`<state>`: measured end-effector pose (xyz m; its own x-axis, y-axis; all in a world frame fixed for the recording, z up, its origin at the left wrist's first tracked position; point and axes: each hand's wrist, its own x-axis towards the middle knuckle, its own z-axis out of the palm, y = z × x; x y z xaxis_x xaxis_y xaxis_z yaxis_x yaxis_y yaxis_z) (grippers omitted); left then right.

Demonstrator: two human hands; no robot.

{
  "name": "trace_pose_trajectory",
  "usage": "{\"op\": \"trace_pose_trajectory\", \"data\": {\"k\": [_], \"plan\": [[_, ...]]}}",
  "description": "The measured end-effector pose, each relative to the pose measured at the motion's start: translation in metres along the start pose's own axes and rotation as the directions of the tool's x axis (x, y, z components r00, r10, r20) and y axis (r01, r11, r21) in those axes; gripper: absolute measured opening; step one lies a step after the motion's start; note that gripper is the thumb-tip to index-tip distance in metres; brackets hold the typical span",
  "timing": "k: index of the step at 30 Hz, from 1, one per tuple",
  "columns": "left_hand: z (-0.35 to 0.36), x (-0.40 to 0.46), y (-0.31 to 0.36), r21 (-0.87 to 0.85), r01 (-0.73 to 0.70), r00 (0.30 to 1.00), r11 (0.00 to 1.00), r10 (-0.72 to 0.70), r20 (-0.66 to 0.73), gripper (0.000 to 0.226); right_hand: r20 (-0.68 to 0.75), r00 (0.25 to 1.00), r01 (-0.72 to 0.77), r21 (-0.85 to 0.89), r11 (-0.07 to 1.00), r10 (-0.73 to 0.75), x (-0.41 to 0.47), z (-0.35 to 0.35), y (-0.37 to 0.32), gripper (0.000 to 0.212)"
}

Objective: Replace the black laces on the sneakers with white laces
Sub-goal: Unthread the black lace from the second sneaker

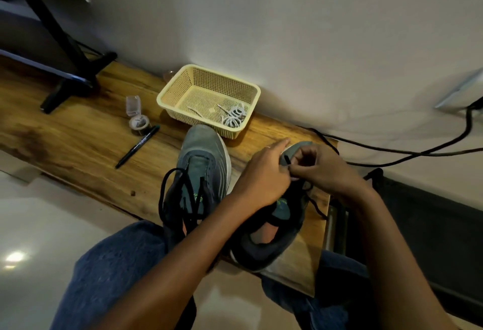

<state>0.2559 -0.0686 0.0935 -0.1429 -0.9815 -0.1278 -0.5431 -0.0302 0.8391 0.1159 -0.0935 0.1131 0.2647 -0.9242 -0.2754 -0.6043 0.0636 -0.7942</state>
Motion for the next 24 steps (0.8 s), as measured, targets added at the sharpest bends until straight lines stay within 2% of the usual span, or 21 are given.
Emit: {"op": "trace_pose_trajectory", "data": {"k": [2, 4, 7, 10, 14, 18, 20, 22, 24], "plan": [[-0.009, -0.001, 0.002, 0.072, -0.176, 0.984, 0.982, 0.178, -0.01, 0.065, -0.036, 0.997, 0.065, -0.019, 0.998, -0.065, -0.002, 0.001, -0.007, 0.012], [-0.012, 0.001, -0.002, 0.15, -0.266, 0.963, 0.952, 0.27, -0.008, 0.07, -0.062, 0.992, 0.111, -0.007, 0.994, -0.111, -0.002, 0.003, -0.012, 0.007], [-0.015, 0.002, -0.003, 0.29, -0.317, 0.942, 0.903, 0.335, -0.014, 0.072, -0.092, 0.981, 0.169, -0.036, 0.985, -0.172, -0.001, 0.004, -0.016, 0.002], [-0.019, 0.003, -0.001, 0.381, -0.338, 0.925, 0.861, 0.379, -0.036, 0.056, -0.171, 0.962, 0.19, -0.145, 0.971, -0.214, -0.001, 0.005, -0.018, 0.007], [-0.03, 0.003, 0.0, 0.332, -0.297, 0.949, 0.895, 0.316, -0.003, 0.03, -0.266, 0.936, 0.194, -0.156, 0.969, -0.23, -0.002, 0.006, -0.023, 0.01], [-0.04, 0.001, -0.001, 0.294, -0.266, 0.962, 0.918, 0.274, 0.015, 0.01, -0.187, 0.964, 0.189, -0.015, 0.982, -0.188, -0.002, 0.008, -0.028, 0.012], [-0.047, 0.002, -0.005, 0.286, -0.222, 0.971, 0.932, 0.237, -0.018, 0.021, -0.1, 0.988, 0.125, 0.073, 0.989, -0.118, -0.002, 0.009, -0.028, 0.017], [-0.055, 0.004, -0.012, 0.207, -0.162, 0.982, 0.965, 0.178, -0.061, 0.026, -0.045, 0.996, 0.082, 0.13, 0.988, -0.077, -0.003, 0.01, -0.028, 0.017], [-0.058, 0.003, -0.013, 0.054, -0.092, 0.994, 0.994, 0.095, -0.053, 0.027, -0.089, 0.992, 0.108, 0.156, 0.982, -0.095, -0.002, 0.01, -0.029, 0.014]]}}
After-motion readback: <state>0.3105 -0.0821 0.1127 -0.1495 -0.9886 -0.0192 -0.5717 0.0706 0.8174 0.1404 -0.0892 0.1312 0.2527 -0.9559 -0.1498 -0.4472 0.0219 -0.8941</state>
